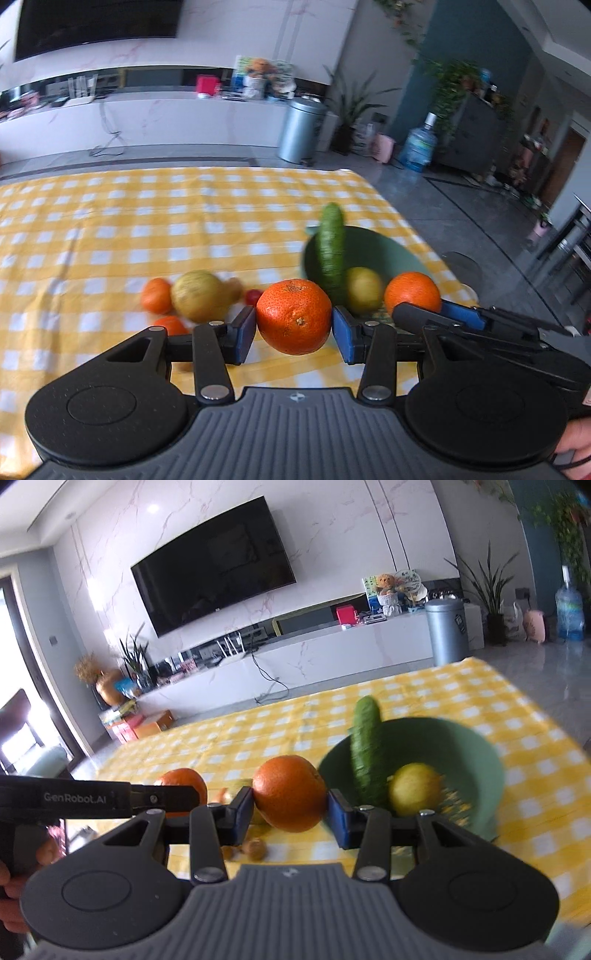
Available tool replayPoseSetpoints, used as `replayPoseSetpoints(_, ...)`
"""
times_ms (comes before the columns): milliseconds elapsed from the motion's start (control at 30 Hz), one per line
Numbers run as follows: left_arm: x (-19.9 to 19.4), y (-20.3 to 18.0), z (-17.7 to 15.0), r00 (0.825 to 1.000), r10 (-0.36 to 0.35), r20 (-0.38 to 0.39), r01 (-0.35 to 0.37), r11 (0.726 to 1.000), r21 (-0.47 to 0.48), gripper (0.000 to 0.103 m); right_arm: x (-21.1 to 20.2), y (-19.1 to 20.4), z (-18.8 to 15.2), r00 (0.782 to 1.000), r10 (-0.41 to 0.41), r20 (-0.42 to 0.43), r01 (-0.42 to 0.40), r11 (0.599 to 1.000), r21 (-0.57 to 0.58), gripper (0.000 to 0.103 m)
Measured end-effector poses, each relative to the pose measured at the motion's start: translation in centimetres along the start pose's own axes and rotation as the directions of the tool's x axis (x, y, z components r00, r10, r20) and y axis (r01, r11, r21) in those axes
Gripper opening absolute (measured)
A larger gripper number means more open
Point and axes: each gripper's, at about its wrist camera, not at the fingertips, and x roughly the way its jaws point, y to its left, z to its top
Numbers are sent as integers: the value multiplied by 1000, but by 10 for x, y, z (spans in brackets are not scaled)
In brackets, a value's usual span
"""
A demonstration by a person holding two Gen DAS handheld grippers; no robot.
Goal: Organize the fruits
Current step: 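Carry the mandarin in the left tool while the right tool carries its orange over the colander, then open the left tool releasing the mandarin while the right tool releases its orange into the colander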
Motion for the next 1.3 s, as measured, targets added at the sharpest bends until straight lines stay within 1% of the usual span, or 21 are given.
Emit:
replayPoseSetpoints(200,20,-29,14,997,-81,-20,81,996,34,50,2,-19,14,995,-66,-74,57,991,-120,41)
replayPoseSetpoints(400,52,-54,20,993,-93,-77,101,990,97,50,16,-36,22,979,-126,-158,88,970,-228,41)
replayPoseSetpoints(467,64,-59,21,990,-97,-106,108,988,110,50,23,-39,24,970,-150,-192,98,961,-258,41)
replayPoseSetpoints(533,72,-62,21,987,-95,-128,110,986,121,50,31,-43,25,955,-182,-233,113,952,-283,41)
replayPoseSetpoints(833,105,-62,22,970,-106,-220,136,983,126,50,62,-54,23,913,-203,-353,75,936,-344,41)
replayPoseSetpoints(1067,122,-58,18,953,-102,-285,143,982,127,50,79,-53,19,887,-192,-421,28,931,-365,41)
replayPoseSetpoints(1200,131,-61,13,945,-92,-313,144,978,149,50,87,-52,18,874,-197,-444,20,928,-372,41)
replayPoseSetpoints(1300,135,-59,9,939,-93,-332,146,980,138,50,92,-53,18,864,-195,-464,12,930,-368,41)
